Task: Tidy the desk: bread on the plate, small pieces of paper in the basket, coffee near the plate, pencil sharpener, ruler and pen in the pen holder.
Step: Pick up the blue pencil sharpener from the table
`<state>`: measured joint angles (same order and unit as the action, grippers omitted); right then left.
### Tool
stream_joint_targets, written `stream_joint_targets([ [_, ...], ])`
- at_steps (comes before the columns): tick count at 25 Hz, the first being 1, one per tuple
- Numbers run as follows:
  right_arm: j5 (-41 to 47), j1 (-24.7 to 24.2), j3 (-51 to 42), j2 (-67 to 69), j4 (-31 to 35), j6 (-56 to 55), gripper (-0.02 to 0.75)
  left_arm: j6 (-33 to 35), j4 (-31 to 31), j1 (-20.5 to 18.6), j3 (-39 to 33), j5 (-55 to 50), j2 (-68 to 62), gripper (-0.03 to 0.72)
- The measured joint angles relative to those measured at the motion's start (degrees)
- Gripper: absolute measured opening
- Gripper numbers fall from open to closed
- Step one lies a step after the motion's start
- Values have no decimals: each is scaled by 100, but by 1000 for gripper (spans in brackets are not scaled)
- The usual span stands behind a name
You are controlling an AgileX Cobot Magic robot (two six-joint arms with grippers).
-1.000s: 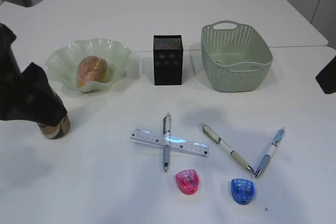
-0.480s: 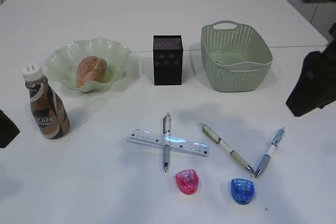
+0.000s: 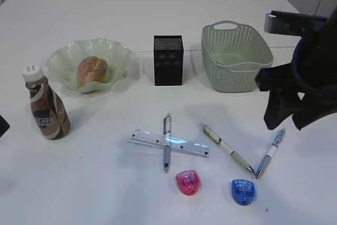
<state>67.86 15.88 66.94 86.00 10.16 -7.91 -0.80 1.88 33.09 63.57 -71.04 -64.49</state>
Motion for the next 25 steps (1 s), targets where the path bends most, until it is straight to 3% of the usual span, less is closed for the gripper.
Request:
stream_joint_targets([
  [9, -726, 0, -786, 491, 706, -459, 407, -22, -245, 0, 0, -9, 249, 447],
  [14, -1473, 0, -1568, 488, 769, -511, 407, -35, -285, 0, 0, -12, 401, 447],
  [21, -1824, 40, -1674, 524, 628, -664, 407, -46, -298, 0, 0, -25, 415, 447],
  [25, -1850, 498, -1674, 793, 540, -715, 407, -56, -308, 0, 0, -25, 415, 447],
])
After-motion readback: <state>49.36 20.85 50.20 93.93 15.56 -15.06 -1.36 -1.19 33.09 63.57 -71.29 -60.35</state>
